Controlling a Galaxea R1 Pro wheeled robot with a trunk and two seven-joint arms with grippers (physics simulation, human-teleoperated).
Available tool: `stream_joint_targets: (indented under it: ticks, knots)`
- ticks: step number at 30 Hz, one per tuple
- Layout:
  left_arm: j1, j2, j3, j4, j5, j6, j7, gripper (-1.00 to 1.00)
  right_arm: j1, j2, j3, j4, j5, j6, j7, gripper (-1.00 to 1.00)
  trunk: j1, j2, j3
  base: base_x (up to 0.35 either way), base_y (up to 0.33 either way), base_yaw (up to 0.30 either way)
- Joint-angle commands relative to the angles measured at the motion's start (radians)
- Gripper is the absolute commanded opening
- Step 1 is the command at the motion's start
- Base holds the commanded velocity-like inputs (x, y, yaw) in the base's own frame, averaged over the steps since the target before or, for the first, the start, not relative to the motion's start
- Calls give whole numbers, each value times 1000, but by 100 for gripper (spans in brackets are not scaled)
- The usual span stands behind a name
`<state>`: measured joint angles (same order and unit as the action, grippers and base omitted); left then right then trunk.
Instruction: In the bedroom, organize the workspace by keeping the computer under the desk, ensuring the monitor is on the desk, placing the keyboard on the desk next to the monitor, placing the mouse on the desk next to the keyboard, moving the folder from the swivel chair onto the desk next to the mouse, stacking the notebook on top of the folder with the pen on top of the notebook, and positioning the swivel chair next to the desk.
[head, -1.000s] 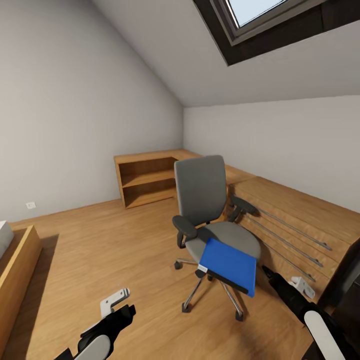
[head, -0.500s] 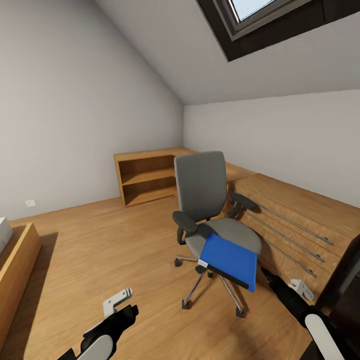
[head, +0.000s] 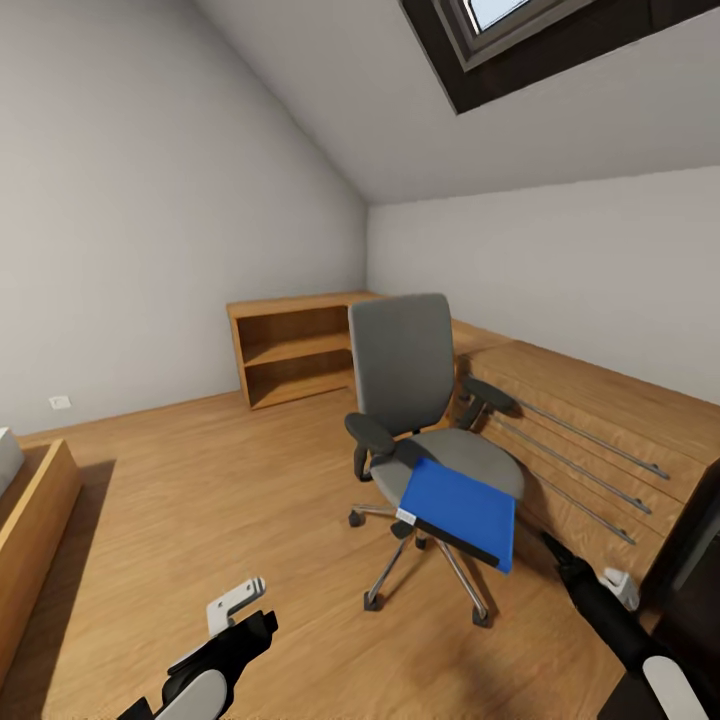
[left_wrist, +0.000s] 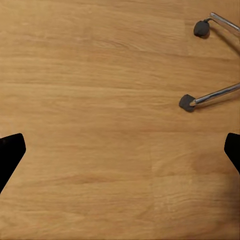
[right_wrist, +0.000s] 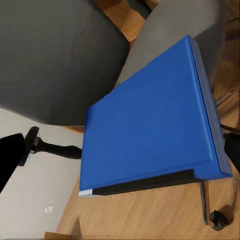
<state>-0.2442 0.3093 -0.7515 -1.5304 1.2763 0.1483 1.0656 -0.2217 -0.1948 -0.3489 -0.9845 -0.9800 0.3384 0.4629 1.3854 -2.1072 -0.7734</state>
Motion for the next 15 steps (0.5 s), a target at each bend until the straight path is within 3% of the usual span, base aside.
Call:
stream_joint_targets:
  ticks: [1,8,15]
  knots:
    - [-1,1,-1,0,0,8,5,100,-1,0,-6,8,-14,14,18,100,4,-8,-4,0,0,0]
    - [-1,0,-2,2,-1,8,5,100,-1,-1,-35,51,-78,59,83,100,31,-57,-26,0,0,0]
    - [-1,-1,-3,2,-1,8,5,100,-1,-6,-53,84,-146,101,94,100,57,-106,-48,0,0,0]
